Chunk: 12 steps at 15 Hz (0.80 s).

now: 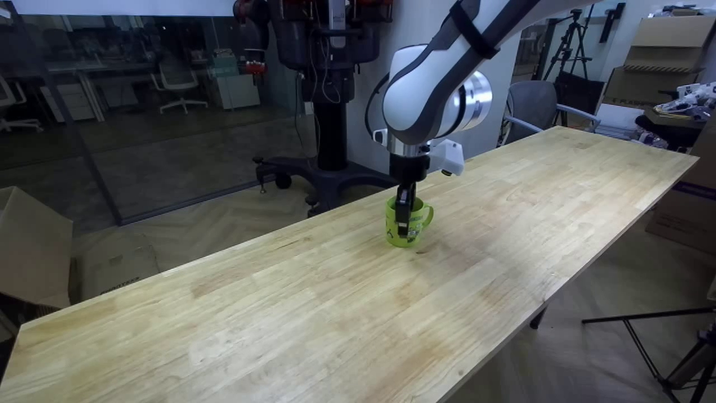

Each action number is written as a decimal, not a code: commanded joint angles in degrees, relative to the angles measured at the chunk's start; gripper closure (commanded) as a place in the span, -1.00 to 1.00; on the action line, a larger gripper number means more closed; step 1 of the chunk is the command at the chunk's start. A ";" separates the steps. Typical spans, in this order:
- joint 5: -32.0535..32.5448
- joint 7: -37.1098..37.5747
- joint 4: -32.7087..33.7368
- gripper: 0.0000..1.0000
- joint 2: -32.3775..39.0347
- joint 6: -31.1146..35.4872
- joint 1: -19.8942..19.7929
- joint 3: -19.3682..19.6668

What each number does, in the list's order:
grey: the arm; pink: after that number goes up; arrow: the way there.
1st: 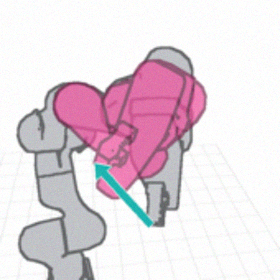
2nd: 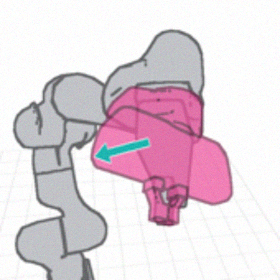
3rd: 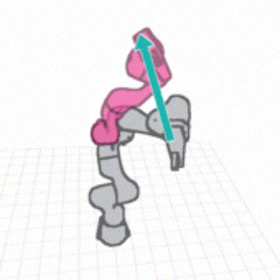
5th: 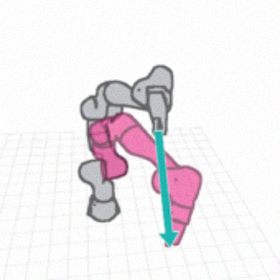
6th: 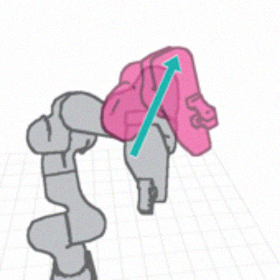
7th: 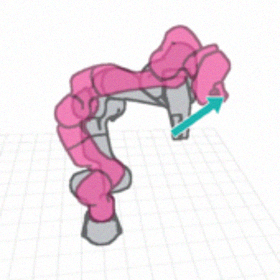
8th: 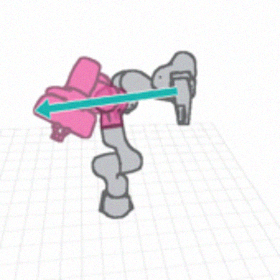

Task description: Move the mug forward

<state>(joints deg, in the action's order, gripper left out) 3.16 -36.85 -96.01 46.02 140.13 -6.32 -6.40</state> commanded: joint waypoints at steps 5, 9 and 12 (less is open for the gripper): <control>1.36 0.32 -2.80 1.00 -2.67 -0.92 0.01 -0.26; 2.35 0.49 -7.36 0.95 -6.27 -3.15 0.64 -0.28; 2.85 1.22 -13.79 0.95 -10.83 -5.09 1.68 -0.28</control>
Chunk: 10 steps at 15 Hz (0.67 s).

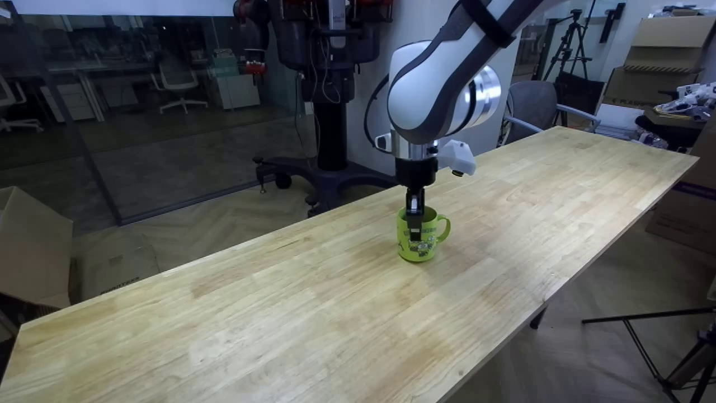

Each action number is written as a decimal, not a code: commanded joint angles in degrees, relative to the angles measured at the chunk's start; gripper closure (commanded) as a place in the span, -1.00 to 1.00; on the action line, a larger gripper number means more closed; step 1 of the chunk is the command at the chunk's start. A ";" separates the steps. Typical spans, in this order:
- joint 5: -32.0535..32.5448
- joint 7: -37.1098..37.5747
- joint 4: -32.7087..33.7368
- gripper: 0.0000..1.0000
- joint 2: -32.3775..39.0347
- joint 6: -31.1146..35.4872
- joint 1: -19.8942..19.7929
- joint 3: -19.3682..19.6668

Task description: Move the mug forward

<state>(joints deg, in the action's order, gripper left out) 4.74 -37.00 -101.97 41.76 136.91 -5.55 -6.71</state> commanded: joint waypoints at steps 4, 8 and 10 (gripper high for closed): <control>3.35 5.99 -18.75 0.95 -12.48 2.45 3.69 1.25; 6.92 13.62 -25.86 0.95 -14.80 13.07 6.47 2.74; 7.08 16.53 -28.75 0.95 -15.71 17.75 7.03 2.96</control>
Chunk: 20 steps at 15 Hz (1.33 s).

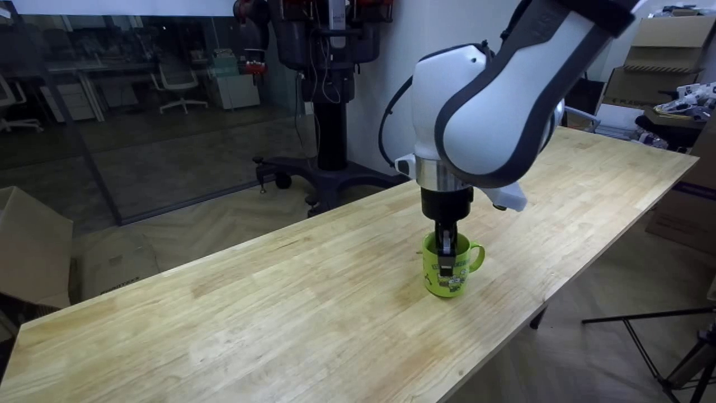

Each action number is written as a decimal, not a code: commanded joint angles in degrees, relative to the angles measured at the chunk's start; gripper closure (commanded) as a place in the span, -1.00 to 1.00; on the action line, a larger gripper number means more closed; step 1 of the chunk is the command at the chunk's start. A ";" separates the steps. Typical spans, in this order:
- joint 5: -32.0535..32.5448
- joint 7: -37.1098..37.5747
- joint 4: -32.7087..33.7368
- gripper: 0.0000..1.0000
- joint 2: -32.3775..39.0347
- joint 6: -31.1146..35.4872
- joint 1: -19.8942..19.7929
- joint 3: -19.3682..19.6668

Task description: Move the mug forward

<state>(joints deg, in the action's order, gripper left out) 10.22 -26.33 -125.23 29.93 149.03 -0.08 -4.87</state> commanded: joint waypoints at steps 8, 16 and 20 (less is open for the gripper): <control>-4.92 3.64 -10.56 0.28 -5.70 9.75 -3.46 -3.35; -5.84 6.05 -14.03 -0.77 -11.63 8.55 -3.22 -2.69; -9.44 6.98 -15.47 -1.00 -15.99 4.27 -3.15 -3.18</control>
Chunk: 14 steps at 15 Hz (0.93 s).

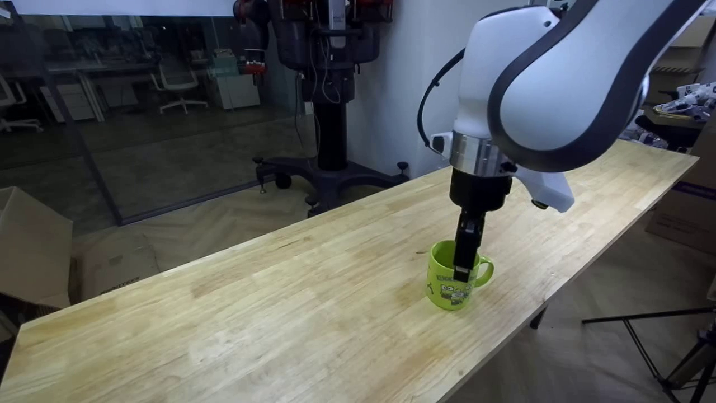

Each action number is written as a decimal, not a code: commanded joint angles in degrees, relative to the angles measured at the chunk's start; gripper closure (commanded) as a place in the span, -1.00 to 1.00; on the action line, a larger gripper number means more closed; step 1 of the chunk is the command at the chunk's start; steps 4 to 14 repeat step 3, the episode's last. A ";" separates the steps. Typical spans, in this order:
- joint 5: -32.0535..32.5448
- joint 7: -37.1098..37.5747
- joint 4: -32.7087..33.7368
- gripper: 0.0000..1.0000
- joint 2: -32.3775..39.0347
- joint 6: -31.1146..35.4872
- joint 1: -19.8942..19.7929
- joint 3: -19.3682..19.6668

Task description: Move the mug forward

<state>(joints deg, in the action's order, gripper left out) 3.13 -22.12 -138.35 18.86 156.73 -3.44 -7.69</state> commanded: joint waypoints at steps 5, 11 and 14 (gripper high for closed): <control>-2.27 0.24 -0.91 -1.00 -2.95 -2.81 0.45 0.22; -2.27 0.24 -0.91 -1.00 -2.95 -2.81 0.45 0.22; -2.27 0.24 -0.91 -1.00 -2.95 -2.81 0.45 0.22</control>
